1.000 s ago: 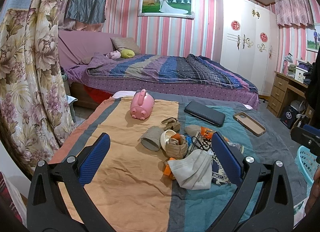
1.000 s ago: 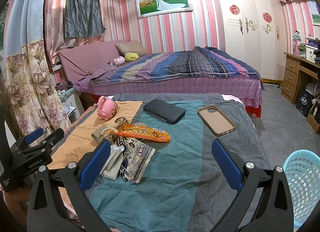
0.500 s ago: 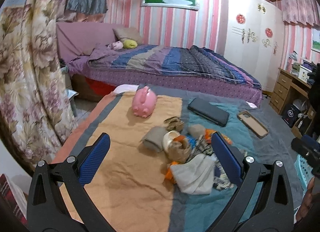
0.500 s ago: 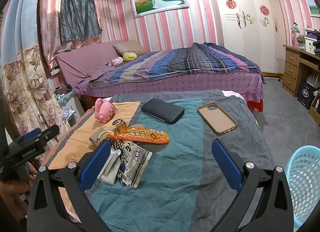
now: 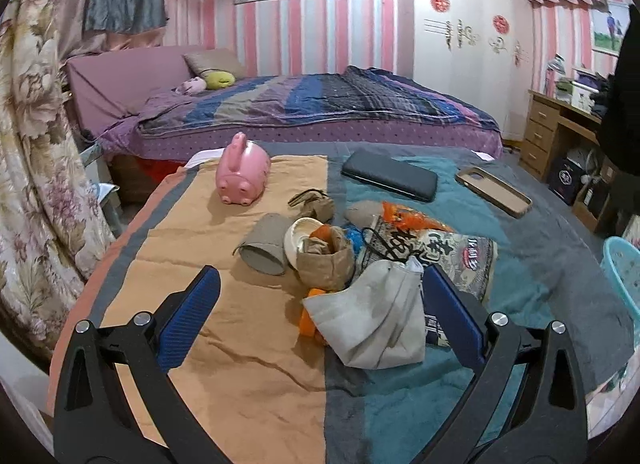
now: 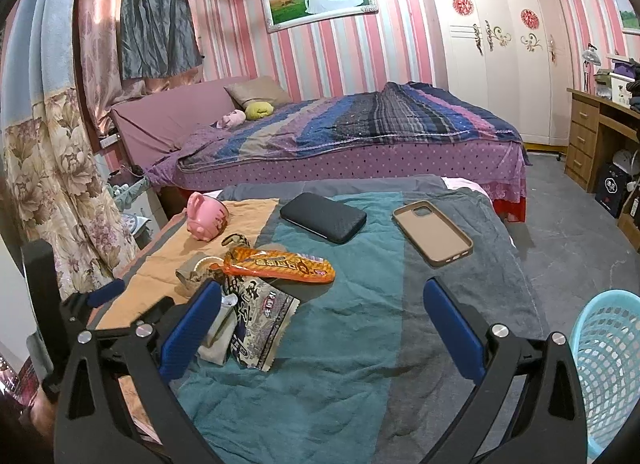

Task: Collect trash
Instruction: 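Reach the right tool toward the printed snack wrapper and grasp it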

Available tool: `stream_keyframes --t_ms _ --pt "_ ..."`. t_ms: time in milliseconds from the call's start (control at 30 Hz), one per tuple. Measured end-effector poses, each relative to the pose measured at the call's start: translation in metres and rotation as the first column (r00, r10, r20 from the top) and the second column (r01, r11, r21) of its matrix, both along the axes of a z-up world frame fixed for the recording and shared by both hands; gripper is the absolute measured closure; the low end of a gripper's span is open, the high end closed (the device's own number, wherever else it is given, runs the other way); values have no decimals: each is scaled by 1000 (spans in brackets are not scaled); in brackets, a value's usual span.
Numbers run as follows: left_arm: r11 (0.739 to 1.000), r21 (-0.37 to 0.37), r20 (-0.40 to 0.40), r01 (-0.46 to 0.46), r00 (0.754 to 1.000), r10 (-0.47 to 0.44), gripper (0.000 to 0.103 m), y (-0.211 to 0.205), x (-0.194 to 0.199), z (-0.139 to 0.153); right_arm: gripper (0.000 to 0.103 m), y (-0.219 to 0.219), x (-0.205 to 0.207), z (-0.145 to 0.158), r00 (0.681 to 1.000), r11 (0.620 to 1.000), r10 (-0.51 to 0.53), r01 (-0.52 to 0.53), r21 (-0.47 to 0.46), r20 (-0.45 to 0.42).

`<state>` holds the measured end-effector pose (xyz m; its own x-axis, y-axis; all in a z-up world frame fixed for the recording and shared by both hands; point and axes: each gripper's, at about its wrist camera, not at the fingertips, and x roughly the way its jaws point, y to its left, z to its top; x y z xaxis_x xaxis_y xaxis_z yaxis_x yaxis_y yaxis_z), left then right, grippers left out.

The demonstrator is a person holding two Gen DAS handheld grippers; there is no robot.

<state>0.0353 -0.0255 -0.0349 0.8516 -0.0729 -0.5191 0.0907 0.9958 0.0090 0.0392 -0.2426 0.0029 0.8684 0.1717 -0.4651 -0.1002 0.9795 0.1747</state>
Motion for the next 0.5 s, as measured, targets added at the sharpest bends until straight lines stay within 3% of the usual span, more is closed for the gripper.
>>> stream_keyframes --t_ms 167,500 --pt "997 -79 2 -7 1000 8 5 4 -3 8 4 1 -2 -1 1000 1000 6 -7 6 13" --pt "998 -58 51 -35 998 38 5 7 -7 14 4 5 -5 0 1000 1000 5 -5 0 30"
